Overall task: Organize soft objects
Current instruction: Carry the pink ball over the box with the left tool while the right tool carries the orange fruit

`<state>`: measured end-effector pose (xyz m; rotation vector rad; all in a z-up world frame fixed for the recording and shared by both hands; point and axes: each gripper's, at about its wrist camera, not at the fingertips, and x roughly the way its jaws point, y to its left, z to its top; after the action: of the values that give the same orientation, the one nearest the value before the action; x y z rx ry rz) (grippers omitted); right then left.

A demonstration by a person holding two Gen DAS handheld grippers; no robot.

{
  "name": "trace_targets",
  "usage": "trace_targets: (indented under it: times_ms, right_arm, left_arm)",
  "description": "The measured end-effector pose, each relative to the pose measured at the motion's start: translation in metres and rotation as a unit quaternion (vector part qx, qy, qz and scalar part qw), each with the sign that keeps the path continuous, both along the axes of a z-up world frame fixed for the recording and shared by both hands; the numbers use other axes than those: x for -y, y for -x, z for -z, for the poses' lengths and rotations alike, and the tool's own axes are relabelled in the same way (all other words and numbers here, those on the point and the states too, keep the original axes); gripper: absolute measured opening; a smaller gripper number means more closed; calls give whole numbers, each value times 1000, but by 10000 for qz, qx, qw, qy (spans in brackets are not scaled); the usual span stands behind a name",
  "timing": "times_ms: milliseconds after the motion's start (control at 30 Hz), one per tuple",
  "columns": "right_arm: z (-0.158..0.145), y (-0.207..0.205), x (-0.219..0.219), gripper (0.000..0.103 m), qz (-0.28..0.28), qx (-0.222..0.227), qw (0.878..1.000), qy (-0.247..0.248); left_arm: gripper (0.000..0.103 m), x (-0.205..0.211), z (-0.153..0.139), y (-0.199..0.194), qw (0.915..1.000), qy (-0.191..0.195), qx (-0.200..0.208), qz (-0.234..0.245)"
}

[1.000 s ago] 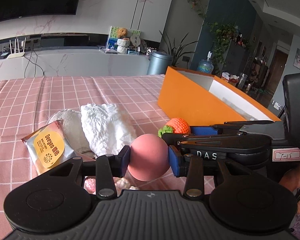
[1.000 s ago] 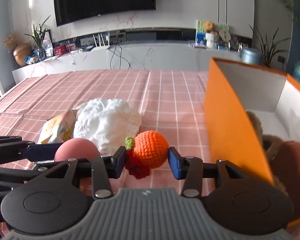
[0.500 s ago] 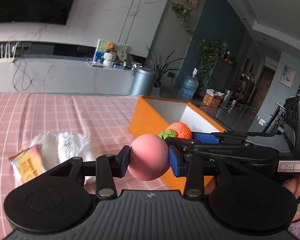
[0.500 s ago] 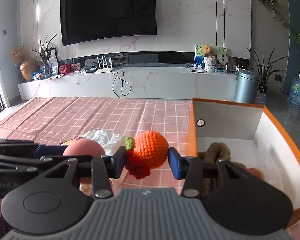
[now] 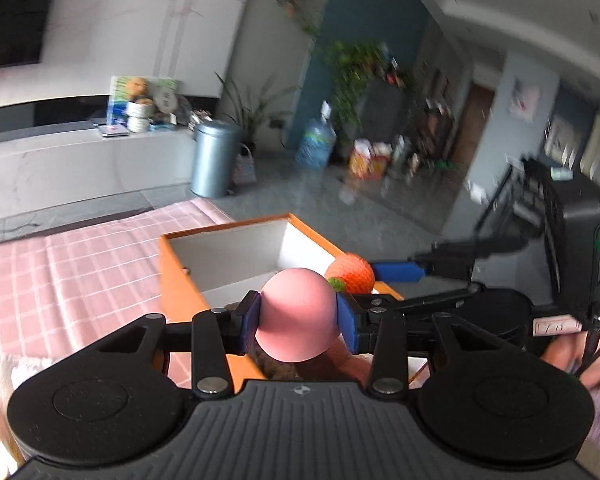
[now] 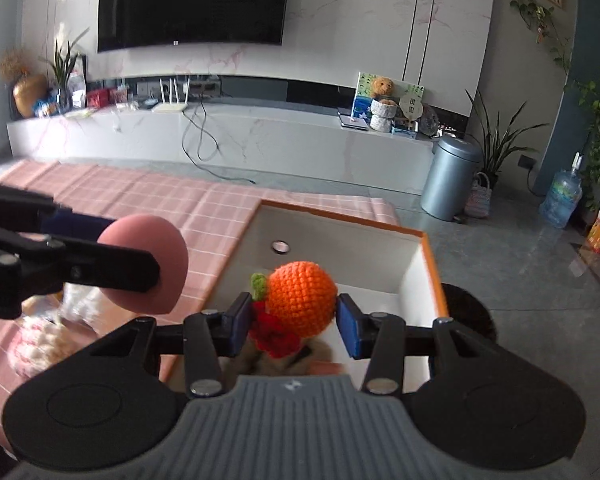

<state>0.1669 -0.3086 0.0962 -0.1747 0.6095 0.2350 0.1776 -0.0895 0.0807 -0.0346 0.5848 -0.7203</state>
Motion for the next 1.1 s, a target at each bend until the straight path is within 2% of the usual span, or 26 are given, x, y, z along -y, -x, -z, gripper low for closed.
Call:
trace_targets:
  times_ms: [233, 400, 567, 767, 933, 1100]
  right_arm:
    - [1, -35, 22, 46, -352, -179, 9977, 557]
    - [14, -60, 22, 45, -598, -284, 9938, 889]
    - [37, -93, 17, 45, -753, -608, 9882, 1187]
    - [58, -121, 17, 46, -854, -911, 9857, 1131]
    - [74, -132, 15, 46, -1025, -1102, 9830, 1052]
    - [88, -140, 7, 46, -1181, -1256, 9779, 1184]
  left_arm:
    - [46, 46, 8, -36, 9946, -952, 20, 423]
    - [46, 58, 25, -55, 9879, -1423, -90, 609]
    - [46, 70, 42, -70, 9807, -1809, -83, 739]
    - [46, 73, 61, -83, 9741, -2099, -180, 819]
    - [46, 79, 72, -88, 9646, -2451, -256, 944]
    - [47, 84, 82, -91, 9549, -2780, -297, 1001]
